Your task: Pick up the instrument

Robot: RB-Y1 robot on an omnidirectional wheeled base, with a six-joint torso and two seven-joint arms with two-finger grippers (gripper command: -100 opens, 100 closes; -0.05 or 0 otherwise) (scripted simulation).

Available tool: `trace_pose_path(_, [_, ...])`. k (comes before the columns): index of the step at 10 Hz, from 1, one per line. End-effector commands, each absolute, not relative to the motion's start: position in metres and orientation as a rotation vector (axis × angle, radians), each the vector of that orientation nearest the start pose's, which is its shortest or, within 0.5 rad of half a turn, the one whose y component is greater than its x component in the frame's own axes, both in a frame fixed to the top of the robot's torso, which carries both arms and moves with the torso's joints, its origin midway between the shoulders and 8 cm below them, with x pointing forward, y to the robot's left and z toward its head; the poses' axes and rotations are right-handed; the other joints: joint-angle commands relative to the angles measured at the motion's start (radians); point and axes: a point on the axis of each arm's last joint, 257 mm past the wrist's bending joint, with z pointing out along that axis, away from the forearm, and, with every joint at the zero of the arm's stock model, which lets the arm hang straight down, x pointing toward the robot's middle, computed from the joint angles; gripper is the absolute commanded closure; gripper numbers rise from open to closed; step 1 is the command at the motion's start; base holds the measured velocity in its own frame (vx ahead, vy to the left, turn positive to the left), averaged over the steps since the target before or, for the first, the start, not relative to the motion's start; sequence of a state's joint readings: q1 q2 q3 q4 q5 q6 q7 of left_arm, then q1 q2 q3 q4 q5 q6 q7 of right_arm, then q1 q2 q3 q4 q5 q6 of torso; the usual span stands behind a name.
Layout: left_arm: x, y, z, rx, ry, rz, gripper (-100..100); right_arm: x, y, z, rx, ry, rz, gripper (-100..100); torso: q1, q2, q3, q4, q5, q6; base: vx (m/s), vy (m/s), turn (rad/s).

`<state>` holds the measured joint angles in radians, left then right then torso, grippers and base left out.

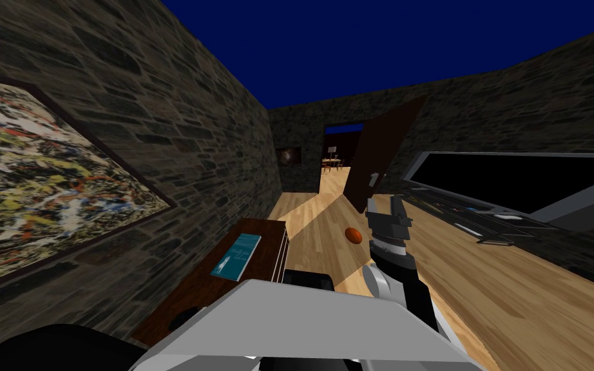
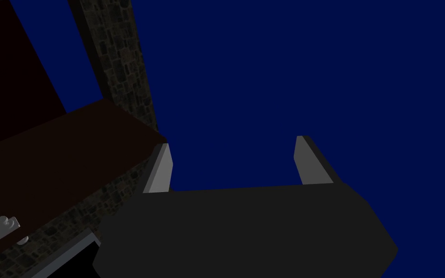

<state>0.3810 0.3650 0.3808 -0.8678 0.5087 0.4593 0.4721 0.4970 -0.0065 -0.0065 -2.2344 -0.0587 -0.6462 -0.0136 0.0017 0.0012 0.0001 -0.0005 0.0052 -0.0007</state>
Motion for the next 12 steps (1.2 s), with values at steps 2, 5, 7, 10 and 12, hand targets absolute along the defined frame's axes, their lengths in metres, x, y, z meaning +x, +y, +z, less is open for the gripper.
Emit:
trace_pose_path(2, [0.039, 0.554, -0.607, -2.771, 0.457, -0.091, 100, 0.325, -0.286, 0.032, 0.61, 0.501, 1.365, 0, 0.0, 0.0, 0.0, 0.0, 0.0, 0.0, 0.001, 0.004, -0.004])
trace_pose_path(5, [0.058, 0.572, -0.603, -2.759, 0.463, -0.081, 100, 0.325, -0.286, 0.032, 0.61, 0.501, 1.365, 0, 0.004, 0.0, 0.0, 0.001, 0.001, 0.001, -0.022, -0.002, 0.008])
trace_pose_path(7, [0.074, 0.586, -0.599, -2.756, 0.465, -0.068, 100, 0.325, -0.286, 0.032, 0.61, 0.501, 1.365, 0, 0.003, 0.002, 0.001, 0.001, 0.001, 0.0, -0.066, -0.036, 0.018])
trace_pose_path(10, [0.096, 0.598, -0.593, -2.757, 0.468, -0.076, 100, 0.325, -0.286, 0.032, 0.61, 0.501, 1.365, 0, 0.0, 0.005, 0.003, 0.001, 0.001, 0.0, -0.086, -0.058, 0.012])
trace_pose_path(12, [0.111, 0.6, -0.591, -2.763, 0.469, -0.086, 100, 0.325, -0.286, 0.032, 0.61, 0.501, 1.365, 0, 0.001, 0.002, 0.001, 0.001, 0.001, 0.0, -0.043, -0.03, 0.004])
